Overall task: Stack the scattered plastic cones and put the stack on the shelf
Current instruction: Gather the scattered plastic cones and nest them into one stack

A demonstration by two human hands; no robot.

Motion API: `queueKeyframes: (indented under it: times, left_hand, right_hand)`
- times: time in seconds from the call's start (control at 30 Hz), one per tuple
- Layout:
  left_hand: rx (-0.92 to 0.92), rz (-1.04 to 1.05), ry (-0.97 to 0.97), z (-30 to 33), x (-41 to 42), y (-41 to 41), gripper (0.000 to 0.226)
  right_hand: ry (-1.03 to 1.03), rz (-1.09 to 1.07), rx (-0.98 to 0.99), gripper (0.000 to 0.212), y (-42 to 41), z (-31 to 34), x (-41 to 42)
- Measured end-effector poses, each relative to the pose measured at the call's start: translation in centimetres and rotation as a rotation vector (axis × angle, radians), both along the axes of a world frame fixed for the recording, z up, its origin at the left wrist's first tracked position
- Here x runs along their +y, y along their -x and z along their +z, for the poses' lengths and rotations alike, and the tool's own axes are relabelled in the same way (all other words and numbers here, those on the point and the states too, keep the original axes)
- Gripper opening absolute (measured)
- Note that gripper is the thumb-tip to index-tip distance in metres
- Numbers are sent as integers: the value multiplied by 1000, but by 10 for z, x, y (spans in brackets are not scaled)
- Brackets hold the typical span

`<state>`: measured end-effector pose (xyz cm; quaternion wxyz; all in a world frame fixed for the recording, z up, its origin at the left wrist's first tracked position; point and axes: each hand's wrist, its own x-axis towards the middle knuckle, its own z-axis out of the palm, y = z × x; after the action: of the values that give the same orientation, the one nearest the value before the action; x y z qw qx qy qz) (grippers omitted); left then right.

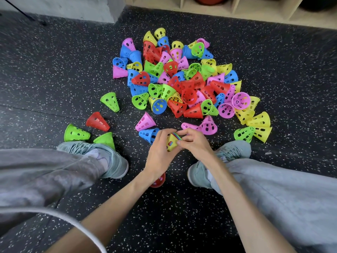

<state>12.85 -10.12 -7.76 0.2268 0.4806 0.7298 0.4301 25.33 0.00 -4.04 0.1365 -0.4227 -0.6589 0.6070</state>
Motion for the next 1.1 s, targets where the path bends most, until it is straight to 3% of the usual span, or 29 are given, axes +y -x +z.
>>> queueKeyframes:
  times: [0.23, 0.4, 0.63, 0.77, 0.97, 1.1]
  left_hand:
    - [-90, -23, 26, 1, 2, 3, 59]
    - [-43, -31, 48, -1, 3, 2, 60]
    - [-36, -13, 88, -1, 1, 3, 60]
    - [-41, -10, 109, -2, 2, 4, 60]
    - [-31, -9, 122, -4, 6, 3, 60]
    - [-20, -18, 130, -4, 6, 3, 61]
  right_hand:
    - [-58, -31, 23, 22, -2, 0, -2]
    - [-34, -6, 41, 21, -7, 2, 6]
    - [-162, -224, -117, 29, -29, -7, 34]
    - [-65, -143, -199, 41, -32, -14, 43]
    - [-117, 19, -337, 46, -20, -28, 44]
    - [-255, -205, -237, 30, -21, -32, 40]
